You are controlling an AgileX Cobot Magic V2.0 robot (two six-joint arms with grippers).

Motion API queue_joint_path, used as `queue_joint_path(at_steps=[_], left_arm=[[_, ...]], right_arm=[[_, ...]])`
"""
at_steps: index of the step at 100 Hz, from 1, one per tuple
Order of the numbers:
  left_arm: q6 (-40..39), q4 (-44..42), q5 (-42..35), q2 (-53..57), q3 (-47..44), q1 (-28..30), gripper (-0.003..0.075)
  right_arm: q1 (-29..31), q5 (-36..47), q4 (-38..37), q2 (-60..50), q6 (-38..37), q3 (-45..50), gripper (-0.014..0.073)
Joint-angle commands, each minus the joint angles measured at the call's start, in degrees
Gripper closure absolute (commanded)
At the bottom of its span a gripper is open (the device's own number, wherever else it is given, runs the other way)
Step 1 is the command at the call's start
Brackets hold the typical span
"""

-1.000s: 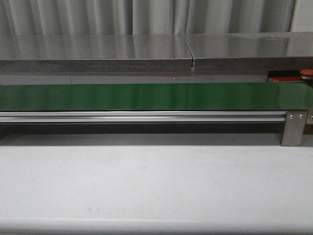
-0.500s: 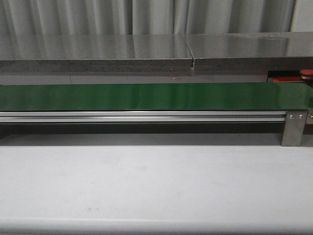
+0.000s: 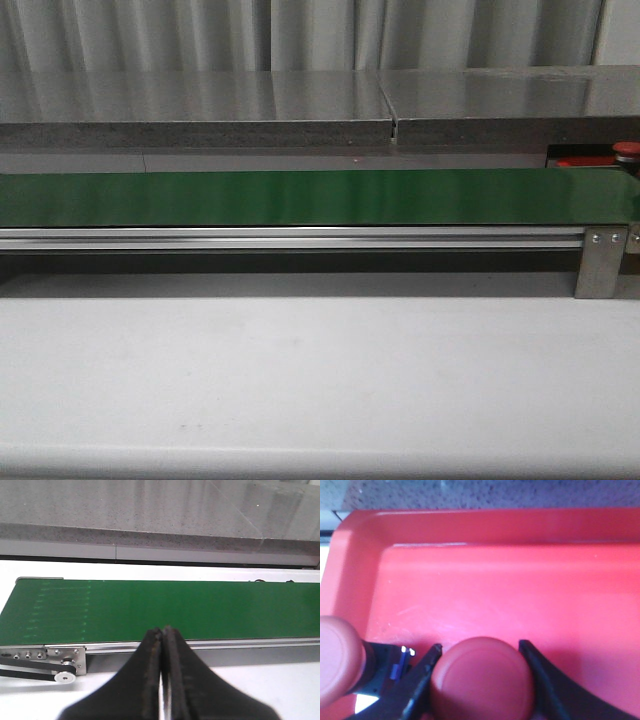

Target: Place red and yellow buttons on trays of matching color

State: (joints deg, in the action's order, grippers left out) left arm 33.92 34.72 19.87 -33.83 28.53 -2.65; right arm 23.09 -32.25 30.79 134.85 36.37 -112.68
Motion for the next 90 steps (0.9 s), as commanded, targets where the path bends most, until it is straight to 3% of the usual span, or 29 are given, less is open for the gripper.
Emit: queue_joint_path(at_steps=[1, 10, 28, 36, 67, 90], left_arm=[[-0.42, 1.27, -3.73, 0.01, 1.60, -0.33, 0.0739], [-0.42, 1.27, -3.73, 0.01, 1.60, -0.33, 0.0739], [-0.42, 1.27, -3.73, 0.01, 1.60, -0.33, 0.0739], [-0.42, 1.27, -3.73, 0.01, 1.60, -0.33, 0.0739], [-0.42, 1.27, -3.73, 0.01, 1.60, -0.33, 0.0739], [-0.42, 1.27, -3.73, 0.01, 1.60, -0.33, 0.0739]], right_arm=[[0.32, 1.94, 1.05, -3.66, 0.10, -1.94, 0.0456], [0.32, 1.94, 1.05, -3.58, 0.10, -1.94, 0.0400], [0.32, 2.00, 1.05, -3.64, 0.10, -1.94, 0.0140], [0.32, 1.92, 1.05, -3.87, 0.10, -2.05, 0.0090], [0.32, 1.66, -1.61, -8.81, 0.10, -2.40, 0.0089], [0.32, -4.51, -1.85, -15.61, 0.10, -3.23, 0.0090]])
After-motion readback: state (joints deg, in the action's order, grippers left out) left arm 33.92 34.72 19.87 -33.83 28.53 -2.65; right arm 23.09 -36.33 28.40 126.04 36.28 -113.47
